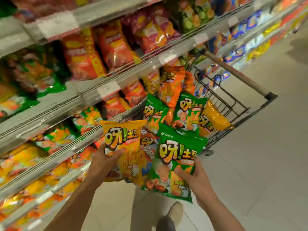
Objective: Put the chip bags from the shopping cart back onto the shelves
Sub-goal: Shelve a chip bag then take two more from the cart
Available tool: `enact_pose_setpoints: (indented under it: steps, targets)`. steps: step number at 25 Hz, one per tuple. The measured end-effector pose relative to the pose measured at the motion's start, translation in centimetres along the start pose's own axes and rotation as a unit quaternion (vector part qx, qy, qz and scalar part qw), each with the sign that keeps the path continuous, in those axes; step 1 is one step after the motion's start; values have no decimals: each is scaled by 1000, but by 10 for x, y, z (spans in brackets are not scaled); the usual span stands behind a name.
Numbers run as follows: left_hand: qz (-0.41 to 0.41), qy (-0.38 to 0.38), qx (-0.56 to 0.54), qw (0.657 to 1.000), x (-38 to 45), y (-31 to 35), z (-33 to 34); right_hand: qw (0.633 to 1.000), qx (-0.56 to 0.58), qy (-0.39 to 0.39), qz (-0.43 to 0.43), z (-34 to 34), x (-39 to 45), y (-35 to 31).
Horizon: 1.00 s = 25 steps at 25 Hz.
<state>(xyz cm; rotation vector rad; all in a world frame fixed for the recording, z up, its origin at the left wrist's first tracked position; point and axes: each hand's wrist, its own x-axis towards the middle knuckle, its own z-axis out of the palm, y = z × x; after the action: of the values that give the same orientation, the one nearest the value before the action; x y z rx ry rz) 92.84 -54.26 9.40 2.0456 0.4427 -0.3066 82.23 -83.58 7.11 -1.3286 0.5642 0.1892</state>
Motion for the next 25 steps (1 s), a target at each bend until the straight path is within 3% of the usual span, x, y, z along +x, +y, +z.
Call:
enact_pose_setpoints:
  steps: [5,14,20,25]
  targets:
    - [0,43,-61,997,-66,-53,-79,994,-84,-64,-29,59,-39,11]
    - [7,147,-147,978,-203,-196,-242,953,-215,-187,-107,223,-150,64]
    - [40,215,-162,962,-243,-231,-306,921,-272,-237,-148,295,-197,68]
    - [68,220,-150,962,-245,-228,-318,907,-287,-255,-175,315,-205,49]
